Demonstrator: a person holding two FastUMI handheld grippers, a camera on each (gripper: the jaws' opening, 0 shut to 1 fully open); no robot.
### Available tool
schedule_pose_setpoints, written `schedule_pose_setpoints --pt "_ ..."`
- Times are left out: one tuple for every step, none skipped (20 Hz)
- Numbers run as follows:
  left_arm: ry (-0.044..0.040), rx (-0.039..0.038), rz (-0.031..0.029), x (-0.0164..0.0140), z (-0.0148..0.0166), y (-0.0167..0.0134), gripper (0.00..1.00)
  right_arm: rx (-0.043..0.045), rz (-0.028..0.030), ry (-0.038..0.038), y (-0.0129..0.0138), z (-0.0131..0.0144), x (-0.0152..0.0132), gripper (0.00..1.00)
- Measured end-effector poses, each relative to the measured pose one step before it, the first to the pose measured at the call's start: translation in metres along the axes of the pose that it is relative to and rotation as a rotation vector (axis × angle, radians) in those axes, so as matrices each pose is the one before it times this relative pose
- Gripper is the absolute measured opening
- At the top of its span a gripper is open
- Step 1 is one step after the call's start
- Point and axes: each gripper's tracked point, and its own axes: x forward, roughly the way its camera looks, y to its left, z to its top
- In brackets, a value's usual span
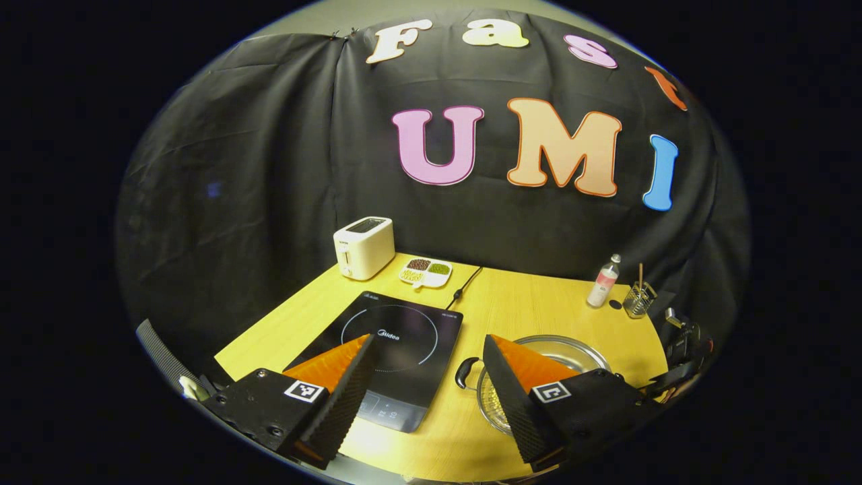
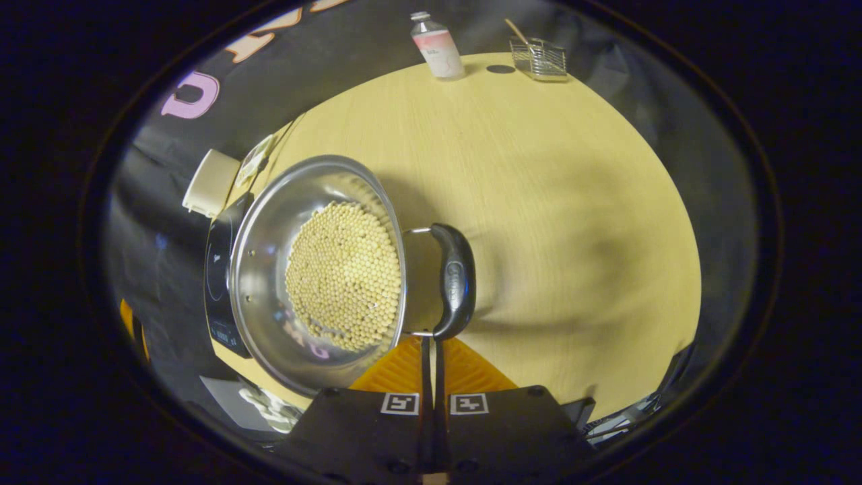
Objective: First push the handle of the pot to place it horizontally, then grasp the pot with both hands and set it on the induction cooktop.
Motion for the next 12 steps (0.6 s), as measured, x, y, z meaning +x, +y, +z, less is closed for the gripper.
schedule_pose_setpoints --pt "0.00883 -0.00097 -0.00636 0.00026 -0.00232 -0.00216 0.96 -0.00051 0.00015 -0.00651 -0.00062 0.00394 -0.00030 0.03" --pt "0.00698 -0.00073 -0.00199 0.00030 -0.00344 -0.00128 0.96 0.00194 0.00137 -0.00421 -0.00043 0.00116 -0.00044 0.03" --pt "0.00601 -0.00011 0.00290 0.00064 -0.00144 0.00048 0.96 0.00948 0.00399 -0.00310 -0.00050 0.00303 -0.00133 0.03" --pt "0.00780 -0.00064 0.00323 0.00108 -0.00321 0.00055 0.96 0.00905 0.00690 -0.00101 0.00021 -0.00018 -0.00068 0.03" --pt "0.01095 -0.00152 0.00241 0.00152 -0.00279 -0.00107 0.96 0.00543 0.01332 0.00604 0.00039 -0.00087 -0.00065 0.03" --pt "0.00971 -0.00276 -0.00084 0.00074 -0.00304 -0.00149 0.96 0.00269 0.01613 0.00634 -0.00043 0.00004 -0.00258 0.03" --pt "0.00472 -0.00332 -0.00446 0.00101 -0.00203 -0.00189 0.97 0.00784 0.00639 -0.00612 -0.00258 0.00221 -0.00357 0.03" --pt "0.00704 -0.00104 -0.00522 0.00157 -0.00147 -0.00196 0.96 0.02070 0.02534 -0.00730 0.00044 0.00146 -0.00432 0.03" --pt "0.00808 0.00236 -0.00168 0.00177 -0.00199 -0.00087 0.96 0.01899 0.01220 -0.00996 -0.00135 0.00344 -0.00198 0.13" --pt "0.00425 0.00328 0.00004 0.00211 -0.00037 -0.00024 0.97 0.02448 0.01311 -0.00978 -0.00040 0.00328 -0.00696 0.13" --pt "0.00455 0.00381 -0.00284 0.00195 -0.00044 -0.00101 0.97 0.03380 0.01224 -0.01255 -0.00185 0.00452 -0.00455 0.14" --pt "0.00342 0.00269 -0.00496 0.00158 0.00007 -0.00177 0.97 0.03593 0.02482 -0.00812 0.00285 0.00483 -0.00791 0.20"
